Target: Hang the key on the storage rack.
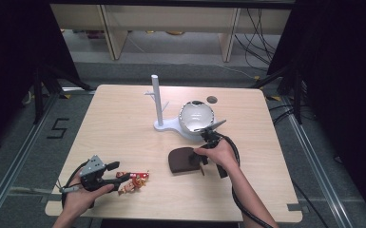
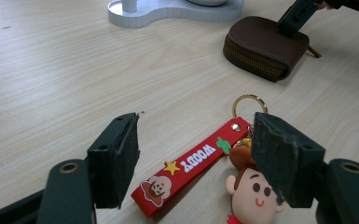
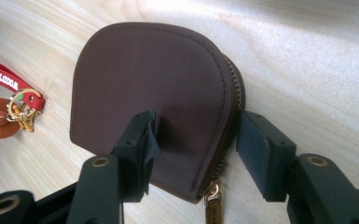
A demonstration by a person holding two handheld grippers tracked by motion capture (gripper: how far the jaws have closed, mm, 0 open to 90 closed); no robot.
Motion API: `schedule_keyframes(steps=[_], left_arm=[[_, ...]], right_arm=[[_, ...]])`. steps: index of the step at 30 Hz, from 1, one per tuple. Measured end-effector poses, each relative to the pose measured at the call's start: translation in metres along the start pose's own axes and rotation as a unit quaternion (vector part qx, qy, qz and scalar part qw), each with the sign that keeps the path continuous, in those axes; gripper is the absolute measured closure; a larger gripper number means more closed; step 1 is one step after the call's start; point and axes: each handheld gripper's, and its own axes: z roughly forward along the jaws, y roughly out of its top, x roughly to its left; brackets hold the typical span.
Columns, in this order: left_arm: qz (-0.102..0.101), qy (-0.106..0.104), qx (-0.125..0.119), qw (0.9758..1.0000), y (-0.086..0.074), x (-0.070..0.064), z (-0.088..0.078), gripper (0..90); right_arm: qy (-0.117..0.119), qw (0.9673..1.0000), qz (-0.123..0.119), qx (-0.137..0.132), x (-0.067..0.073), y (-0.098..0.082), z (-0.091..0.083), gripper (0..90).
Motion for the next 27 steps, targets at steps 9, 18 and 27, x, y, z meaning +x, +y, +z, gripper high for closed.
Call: schedule_keyframes(steps=[9, 18, 27], left_arm=[[-0.003, 0.003, 0.001, 1.0, -0.001, 0.0, 0.0, 31.2], [0.001, -0.001, -0.002, 1.0, -0.002, 0.002, -0.001, 30.8], [0.002, -0.002, -0.004, 1.0, -0.002, 0.002, -0.002, 30.7]], right_arm=[[0.013, 0.9997, -0.002, -0.018, -0.001, -0.005, -0.003, 69.7], [0.023, 0.9968, -0.049, -0.058, 0.003, -0.009, -0.008, 75.9], [-0.002, 0.9912, -0.104, -0.082, 0.025, -0.013, -0.025, 79.7]])
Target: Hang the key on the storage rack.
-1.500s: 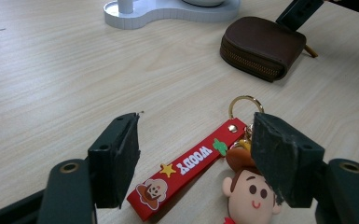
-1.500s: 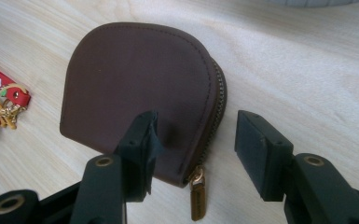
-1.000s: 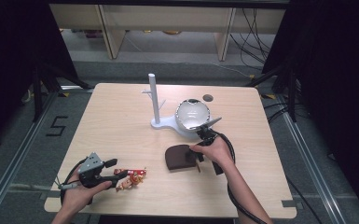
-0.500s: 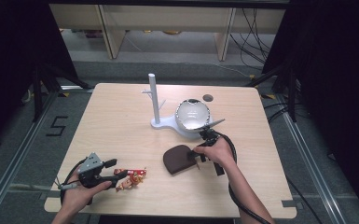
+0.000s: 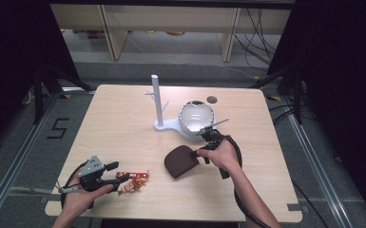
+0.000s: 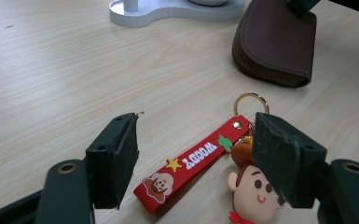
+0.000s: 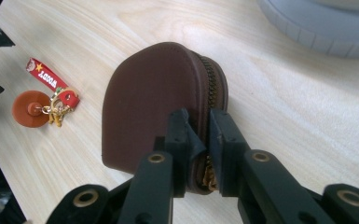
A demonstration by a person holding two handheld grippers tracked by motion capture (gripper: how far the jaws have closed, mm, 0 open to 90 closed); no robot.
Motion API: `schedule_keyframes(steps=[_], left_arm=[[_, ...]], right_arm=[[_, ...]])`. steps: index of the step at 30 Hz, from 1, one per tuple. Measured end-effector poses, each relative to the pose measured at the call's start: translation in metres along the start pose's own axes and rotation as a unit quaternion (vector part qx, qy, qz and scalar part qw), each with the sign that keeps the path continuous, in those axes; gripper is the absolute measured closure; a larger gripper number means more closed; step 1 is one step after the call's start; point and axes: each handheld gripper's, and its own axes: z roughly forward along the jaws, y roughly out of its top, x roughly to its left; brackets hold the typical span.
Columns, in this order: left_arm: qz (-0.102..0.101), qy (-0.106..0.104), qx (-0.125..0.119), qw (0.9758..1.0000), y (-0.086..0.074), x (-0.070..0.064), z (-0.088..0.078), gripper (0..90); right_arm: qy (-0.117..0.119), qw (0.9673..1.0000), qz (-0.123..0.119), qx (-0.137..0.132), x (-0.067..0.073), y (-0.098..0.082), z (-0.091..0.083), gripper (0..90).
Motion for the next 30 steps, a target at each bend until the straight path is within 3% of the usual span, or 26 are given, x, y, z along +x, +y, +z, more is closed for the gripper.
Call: schedule_keyframes(steps=[1, 4, 5, 7, 8, 12, 17, 19, 22, 24, 25, 26, 27, 30], left_arm=[[0.001, -0.001, -0.001, 1.0, 0.0, 0.0, 0.0, 30.7], [0.0, 0.003, -0.002, 1.0, 0.0, 0.001, -0.001, 30.6], [-0.001, 0.0, -0.005, 1.0, 0.0, 0.001, -0.001, 30.7], [-0.001, 0.001, -0.006, 1.0, 0.0, 0.001, -0.001, 30.7], [-0.001, 0.0, -0.007, 1.0, 0.0, 0.001, -0.001, 30.7], [-0.001, 0.0, -0.008, 1.0, 0.0, 0.001, -0.001, 30.7], [-0.002, 0.007, -0.007, 0.9999, 0.0, 0.0, -0.002, 30.7], [-0.007, 0.003, -0.013, 0.9999, 0.0, 0.0, -0.001, 30.7], [-0.002, 0.007, -0.005, 1.0, -0.001, 0.001, -0.001, 30.7], [-0.003, 0.005, -0.006, 1.0, -0.001, 0.0, -0.001, 30.7], [-0.003, 0.005, -0.005, 1.0, -0.001, 0.0, -0.001, 30.6], [-0.002, 0.002, -0.008, 1.0, -0.001, 0.001, 0.0, 30.6], [-0.002, 0.002, -0.008, 1.0, -0.001, 0.001, 0.0, 30.6], [-0.005, 0.008, -0.003, 0.9999, -0.001, 0.001, -0.001, 30.6]], right_arm=[[0.003, 1.0, 0.006, -0.003, 0.004, 0.0, -0.001, 79.9], [-0.024, 0.9996, -0.014, -0.01, 0.013, 0.0, -0.008, 80.3], [-0.031, 0.9988, -0.036, -0.012, 0.013, 0.001, -0.01, 80.3], [-0.042, 0.9982, -0.042, -0.009, 0.021, 0.001, -0.016, 80.4], [-0.053, 0.9963, -0.065, -0.016, 0.021, 0.001, -0.017, 80.5], [-0.093, 0.9895, -0.107, -0.028, 0.028, 0.0, -0.027, 80.7], [-0.124, 0.9839, -0.122, -0.039, 0.034, -0.003, -0.038, 81.0], [-0.143, 0.9792, -0.134, -0.053, 0.036, -0.005, -0.04, 81.0], [-0.162, 0.9744, -0.146, -0.053, 0.038, -0.007, -0.044, 81.4], [-0.161, 0.9745, -0.148, -0.048, 0.037, -0.008, -0.045, 81.6], [-0.157, 0.9761, -0.142, -0.047, 0.037, -0.007, -0.044, 81.6], [-0.159, 0.9748, -0.149, -0.049, 0.034, -0.007, -0.045, 81.6], [-0.156, 0.9764, -0.143, -0.044, 0.034, -0.007, -0.045, 81.7], [-0.158, 0.9759, -0.142, -0.052, 0.033, -0.005, -0.047, 81.7]])
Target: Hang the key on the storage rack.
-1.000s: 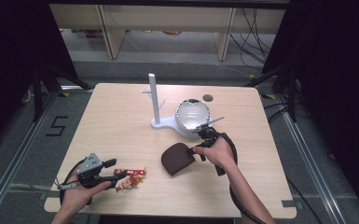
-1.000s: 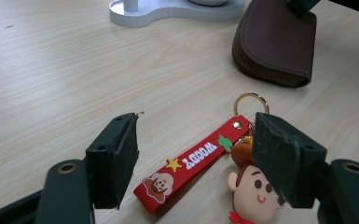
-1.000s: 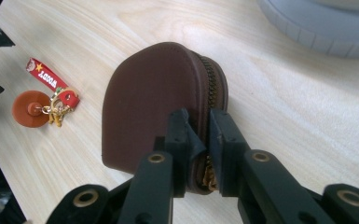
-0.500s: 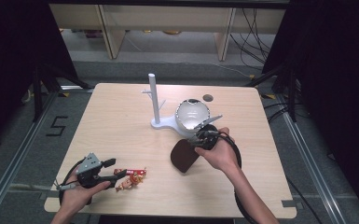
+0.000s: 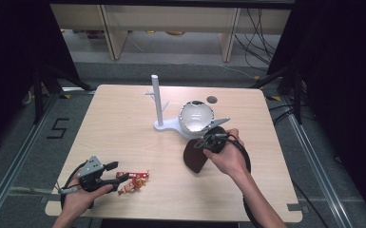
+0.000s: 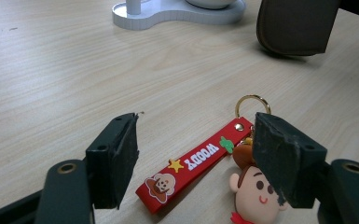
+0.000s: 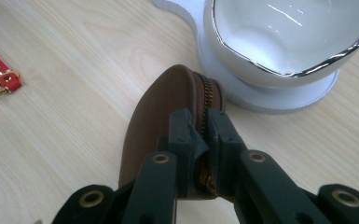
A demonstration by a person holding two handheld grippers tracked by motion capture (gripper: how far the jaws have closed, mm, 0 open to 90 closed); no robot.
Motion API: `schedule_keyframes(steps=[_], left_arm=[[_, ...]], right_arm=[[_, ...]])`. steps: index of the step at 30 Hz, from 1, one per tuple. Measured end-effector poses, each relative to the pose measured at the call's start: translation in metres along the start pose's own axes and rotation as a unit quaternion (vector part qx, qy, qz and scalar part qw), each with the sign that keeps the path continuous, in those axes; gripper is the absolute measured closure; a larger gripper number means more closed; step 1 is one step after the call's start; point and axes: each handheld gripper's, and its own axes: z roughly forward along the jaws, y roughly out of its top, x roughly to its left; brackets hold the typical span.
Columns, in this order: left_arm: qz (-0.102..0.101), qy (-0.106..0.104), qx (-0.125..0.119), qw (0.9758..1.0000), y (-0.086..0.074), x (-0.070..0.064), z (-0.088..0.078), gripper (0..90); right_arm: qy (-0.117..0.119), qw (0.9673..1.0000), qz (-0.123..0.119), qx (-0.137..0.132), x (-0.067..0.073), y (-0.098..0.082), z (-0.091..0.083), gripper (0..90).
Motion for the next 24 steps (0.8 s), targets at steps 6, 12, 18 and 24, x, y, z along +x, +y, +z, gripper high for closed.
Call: schedule_keyframes(steps=[6, 12, 18, 24], left_arm=[[0.001, 0.0, 0.0, 1.0, 0.0, 0.001, 0.0, 30.6], [0.0, 0.001, 0.0, 1.0, 0.0, 0.001, -0.001, 30.6], [-0.001, -0.005, -0.004, 1.0, -0.001, 0.001, 0.001, 30.5], [-0.001, -0.006, -0.003, 1.0, -0.001, 0.0, 0.002, 30.5]], right_arm=[[0.003, 0.9999, 0.005, -0.009, -0.002, 0.002, -0.002, 81.7], [-0.001, 0.9999, 0.003, -0.016, -0.004, 0.009, -0.01, 81.7], [-0.011, 0.9996, 0.003, -0.024, -0.009, 0.013, -0.016, 81.7], [-0.017, 0.9994, 0.006, -0.029, -0.013, 0.017, -0.024, 81.7]])
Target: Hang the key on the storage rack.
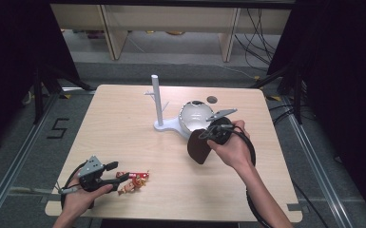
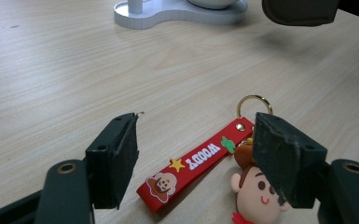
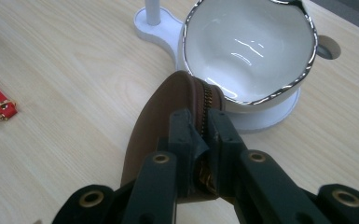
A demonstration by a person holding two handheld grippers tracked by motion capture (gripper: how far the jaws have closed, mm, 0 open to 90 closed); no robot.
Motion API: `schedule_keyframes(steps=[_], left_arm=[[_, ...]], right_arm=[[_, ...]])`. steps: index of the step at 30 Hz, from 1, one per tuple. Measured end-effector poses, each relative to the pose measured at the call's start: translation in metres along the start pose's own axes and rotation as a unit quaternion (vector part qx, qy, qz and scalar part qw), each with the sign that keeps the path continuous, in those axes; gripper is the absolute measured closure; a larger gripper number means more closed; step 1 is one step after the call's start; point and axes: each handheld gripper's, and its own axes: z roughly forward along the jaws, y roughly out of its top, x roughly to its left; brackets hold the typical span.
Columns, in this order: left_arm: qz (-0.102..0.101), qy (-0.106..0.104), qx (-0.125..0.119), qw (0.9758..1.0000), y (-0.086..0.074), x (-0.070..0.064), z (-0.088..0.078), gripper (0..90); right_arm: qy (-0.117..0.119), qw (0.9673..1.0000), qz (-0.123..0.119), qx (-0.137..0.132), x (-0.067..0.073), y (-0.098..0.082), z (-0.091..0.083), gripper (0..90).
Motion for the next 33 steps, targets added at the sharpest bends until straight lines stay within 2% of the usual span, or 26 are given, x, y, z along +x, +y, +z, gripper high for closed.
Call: schedule_keyframes(steps=[1, 7, 12, 15, 19, 20, 22, 33], left_arm=[[-0.001, 0.001, 0.0, 1.0, 0.0, -0.001, 0.0, 30.5], [-0.003, 0.002, 0.001, 1.0, 0.0, -0.001, 0.001, 30.5], [-0.005, 0.003, 0.002, 1.0, -0.001, 0.0, 0.001, 30.5], [-0.005, 0.005, 0.001, 1.0, 0.0, 0.0, 0.0, 30.5], [-0.005, 0.001, -0.002, 1.0, 0.0, 0.0, 0.0, 30.5], [-0.005, 0.002, -0.002, 1.0, -0.001, 0.0, 0.0, 30.5], [-0.006, 0.001, -0.002, 1.0, -0.001, 0.001, 0.0, 30.5], [-0.006, 0.007, -0.001, 1.0, -0.001, 0.001, -0.002, 30.5]], right_arm=[[-0.009, 0.9999, -0.008, -0.007, -0.002, 0.001, 0.0, 81.7], [-0.014, 0.9997, -0.013, -0.013, -0.006, 0.007, -0.006, 81.7], [-0.011, 0.9999, -0.004, -0.011, -0.006, 0.011, -0.009, 81.7], [-0.017, 0.9997, -0.013, -0.015, -0.008, 0.013, -0.01, 81.7], [-0.016, 0.9998, -0.001, -0.013, -0.009, 0.015, -0.01, 81.7], [-0.017, 0.9997, -0.01, -0.015, -0.01, 0.015, -0.011, 81.7], [-0.018, 0.9996, -0.013, -0.017, -0.012, 0.017, -0.011, 81.7], [-0.026, 0.9994, -0.007, -0.023, -0.017, 0.027, -0.017, 81.7]])
